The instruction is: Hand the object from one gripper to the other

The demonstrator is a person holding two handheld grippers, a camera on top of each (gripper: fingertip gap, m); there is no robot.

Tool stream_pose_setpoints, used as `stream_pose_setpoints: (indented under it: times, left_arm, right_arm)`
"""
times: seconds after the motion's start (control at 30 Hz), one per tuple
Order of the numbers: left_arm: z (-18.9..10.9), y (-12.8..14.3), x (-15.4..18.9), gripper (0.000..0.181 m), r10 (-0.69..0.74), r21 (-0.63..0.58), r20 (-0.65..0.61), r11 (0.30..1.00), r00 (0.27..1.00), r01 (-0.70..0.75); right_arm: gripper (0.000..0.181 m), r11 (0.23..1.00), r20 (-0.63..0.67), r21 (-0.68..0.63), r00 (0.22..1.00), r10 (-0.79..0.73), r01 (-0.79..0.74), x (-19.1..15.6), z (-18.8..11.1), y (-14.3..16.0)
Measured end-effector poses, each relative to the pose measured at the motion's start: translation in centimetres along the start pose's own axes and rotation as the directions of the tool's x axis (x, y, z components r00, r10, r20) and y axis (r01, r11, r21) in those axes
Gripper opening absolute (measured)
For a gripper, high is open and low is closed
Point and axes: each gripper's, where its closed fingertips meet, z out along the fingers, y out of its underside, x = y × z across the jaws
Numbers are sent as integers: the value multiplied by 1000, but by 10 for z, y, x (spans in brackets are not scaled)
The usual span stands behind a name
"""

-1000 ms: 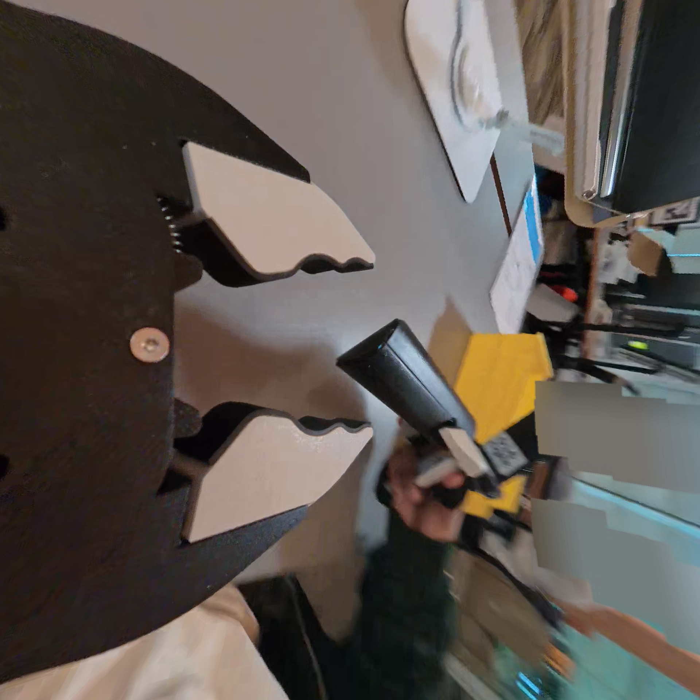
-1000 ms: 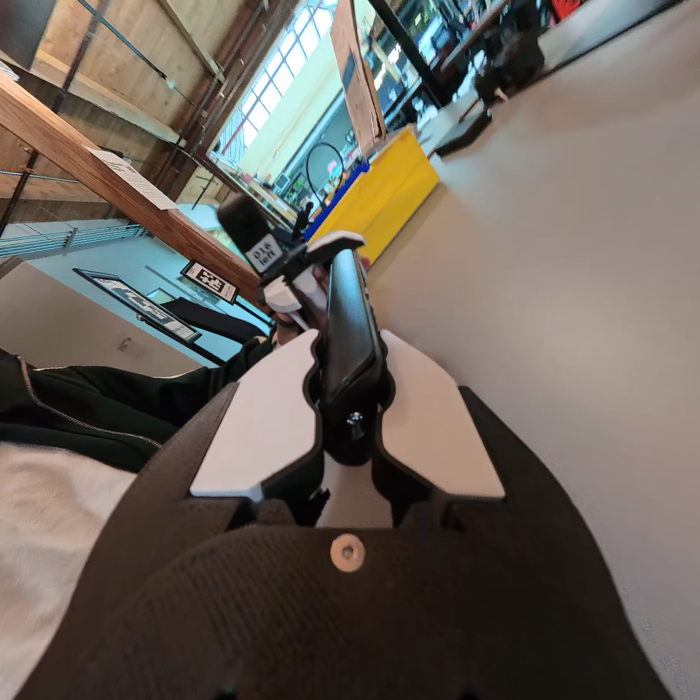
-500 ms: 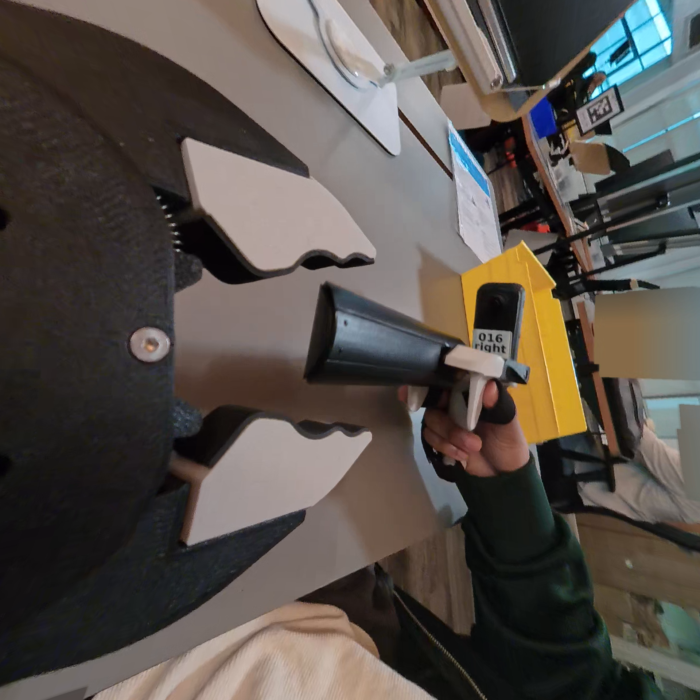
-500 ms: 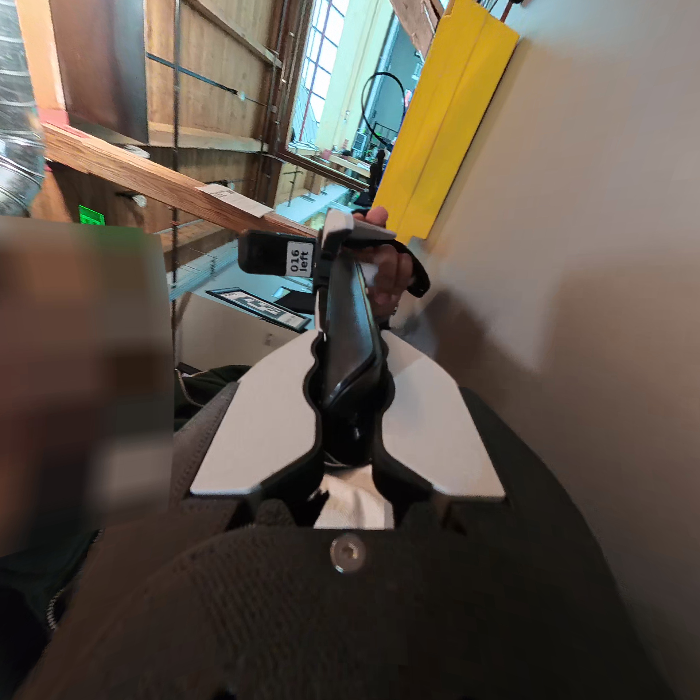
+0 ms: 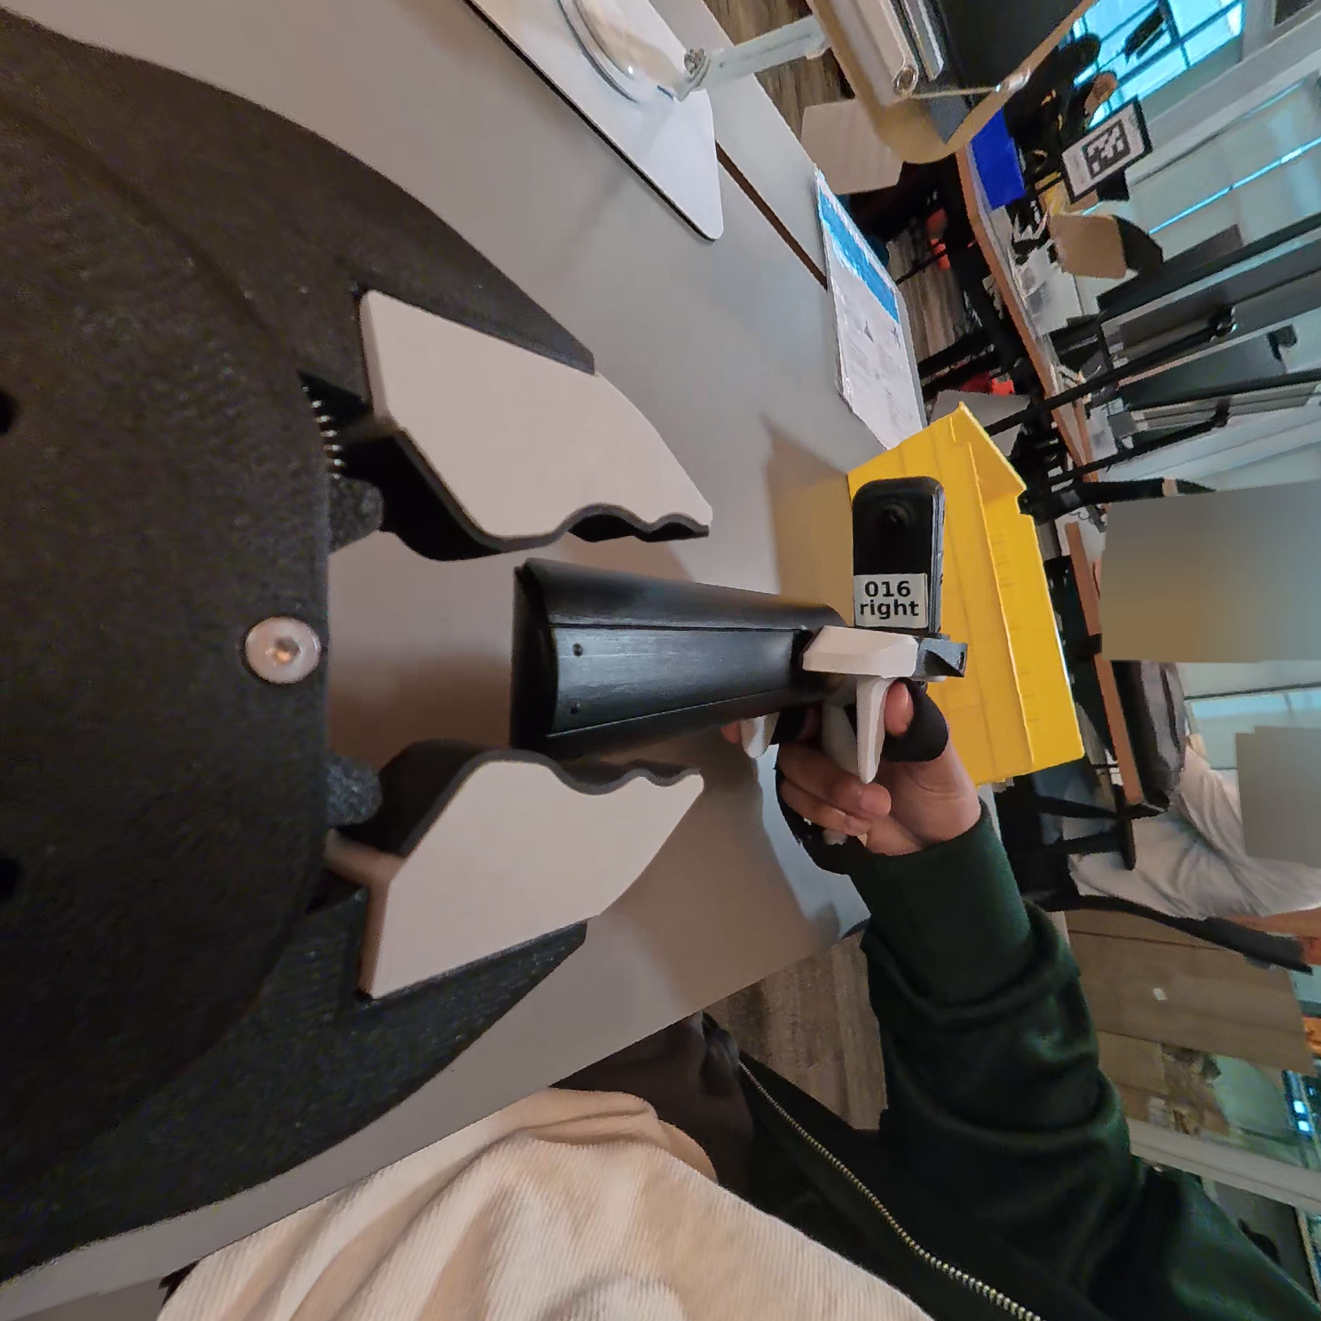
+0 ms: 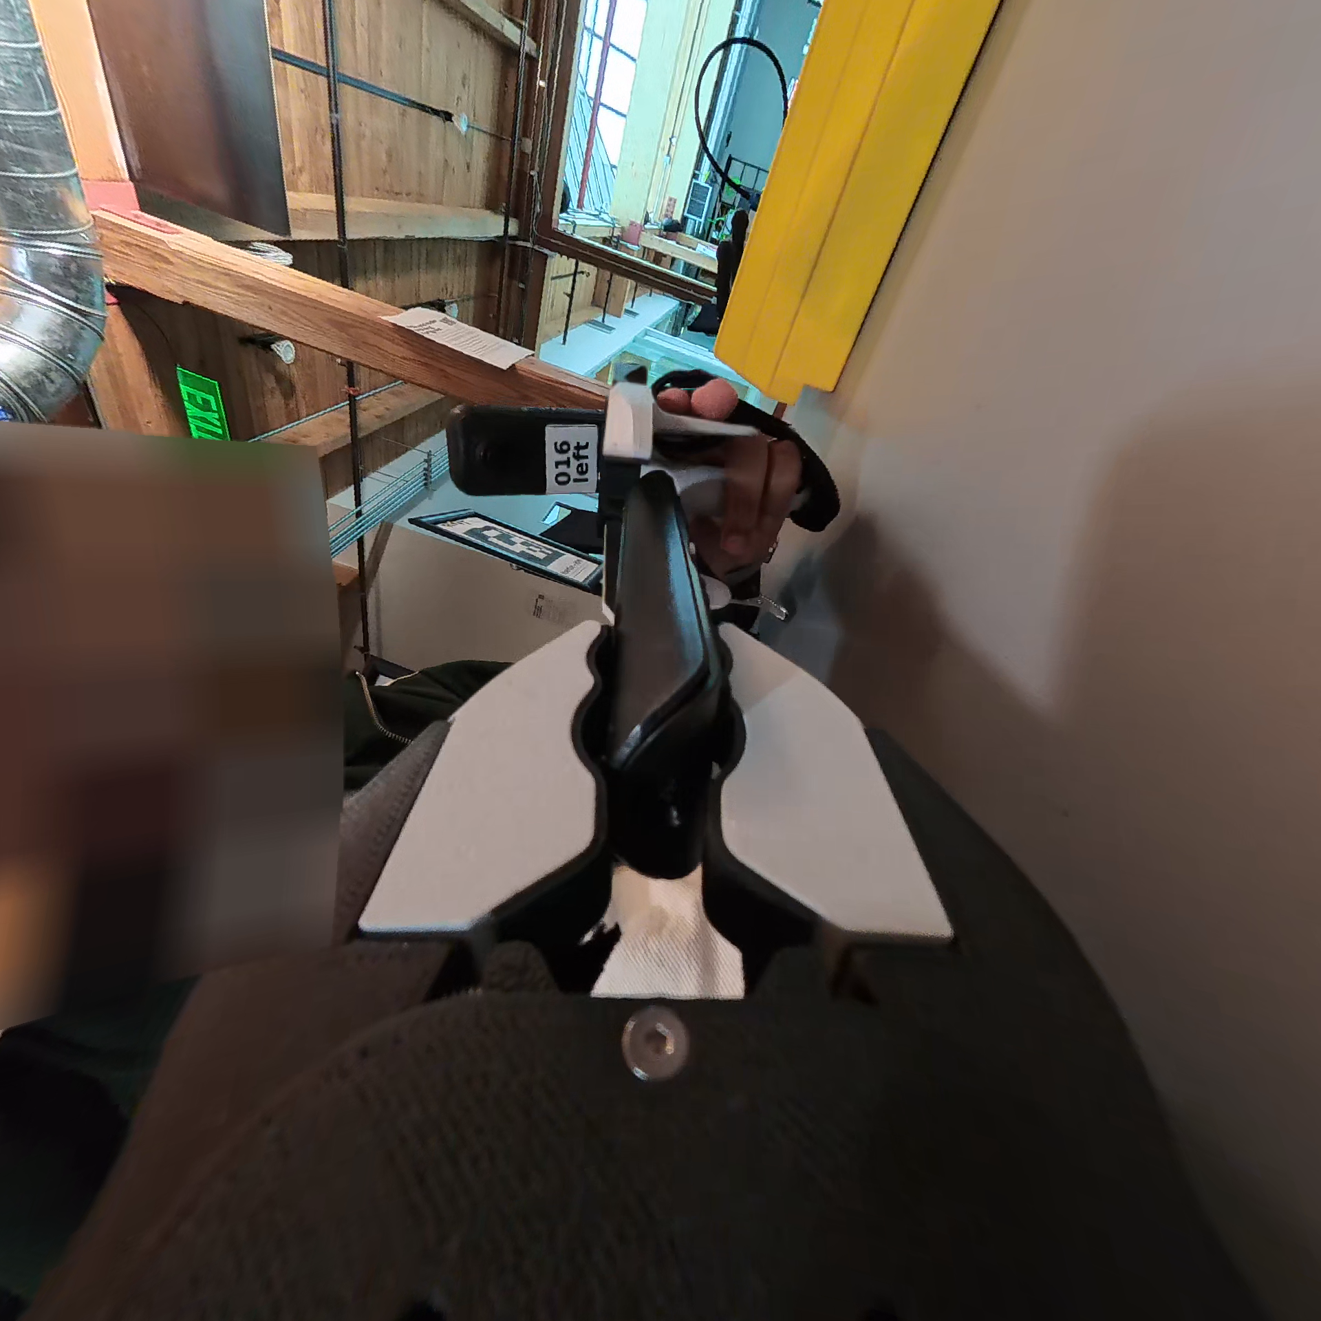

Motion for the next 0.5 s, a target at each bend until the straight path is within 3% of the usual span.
stream_pose_setpoints:
  times: [0.03,0.17,0.3,0.37,0.5]
  left_arm:
    - [0,1,1,59,4,-6,-1,1000,1000,-4]
    - [3,12,-4,71,14,-84,31,996,999,-11]
    - [6,30,-14,67,109,-277,126,958,986,-71]
    - [6,43,-20,65,214,-420,167,899,962,-127]
    - [5,64,-28,64,436,-660,165,715,885,-229]
  right_arm:
    - [25,1000,-2,0,1000,0,0,0,0,0]
    - [26,1000,-20,8,1000,-13,13,2,-1,-2]
    - [26,997,-128,7,989,-70,71,11,-3,-3]
    - [25,993,-182,17,977,-108,113,13,-3,-6]
    - [25,979,-277,19,942,-191,204,13,-3,-11]
